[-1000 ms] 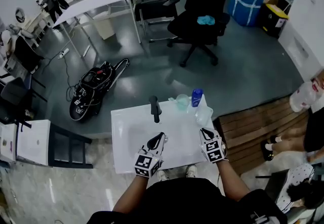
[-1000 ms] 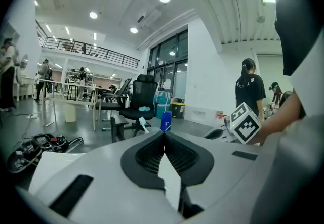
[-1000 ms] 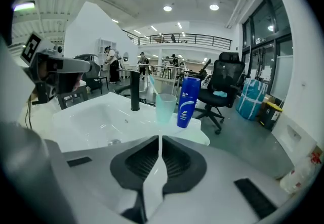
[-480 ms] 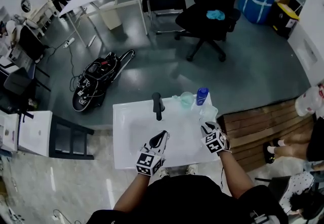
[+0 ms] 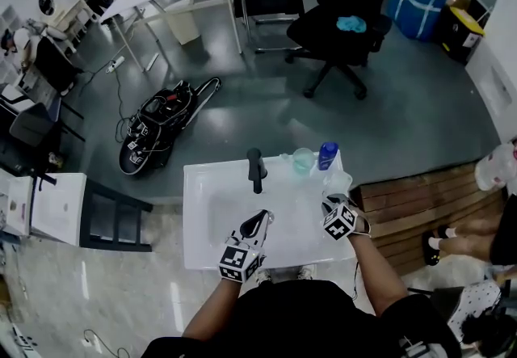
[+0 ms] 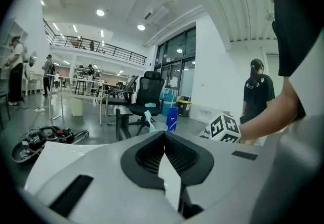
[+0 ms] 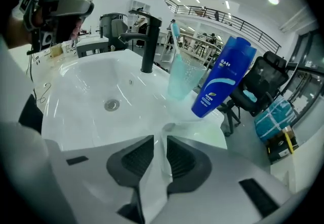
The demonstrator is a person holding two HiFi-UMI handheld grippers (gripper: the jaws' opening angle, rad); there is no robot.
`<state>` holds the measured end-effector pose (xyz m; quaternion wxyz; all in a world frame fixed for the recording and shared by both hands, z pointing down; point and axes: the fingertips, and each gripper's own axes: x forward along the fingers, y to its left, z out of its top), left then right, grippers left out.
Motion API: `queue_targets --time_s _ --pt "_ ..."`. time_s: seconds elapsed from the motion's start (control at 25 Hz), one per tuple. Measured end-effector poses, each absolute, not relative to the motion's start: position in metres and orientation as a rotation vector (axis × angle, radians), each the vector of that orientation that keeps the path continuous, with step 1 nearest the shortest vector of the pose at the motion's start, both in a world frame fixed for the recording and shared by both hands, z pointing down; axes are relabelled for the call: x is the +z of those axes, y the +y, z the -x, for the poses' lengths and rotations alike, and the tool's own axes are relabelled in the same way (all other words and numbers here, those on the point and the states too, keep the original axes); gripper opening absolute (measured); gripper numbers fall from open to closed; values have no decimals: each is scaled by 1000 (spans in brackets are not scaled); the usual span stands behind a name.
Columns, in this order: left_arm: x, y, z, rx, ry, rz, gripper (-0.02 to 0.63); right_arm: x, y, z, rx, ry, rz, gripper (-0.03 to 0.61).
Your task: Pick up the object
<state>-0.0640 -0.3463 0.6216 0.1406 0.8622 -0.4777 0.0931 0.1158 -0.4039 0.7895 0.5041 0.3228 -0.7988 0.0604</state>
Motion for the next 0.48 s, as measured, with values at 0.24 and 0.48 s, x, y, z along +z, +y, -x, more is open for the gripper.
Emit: queue_targets --time_s 0.24,0.48 --pt "621 -344 67 271 -1398 -2474 18 797 -406 -118 120 -1899 -743 44" --pt "619 -343 65 246 -1398 -2480 18 797 -409 -116 154 -1922 -751 35"
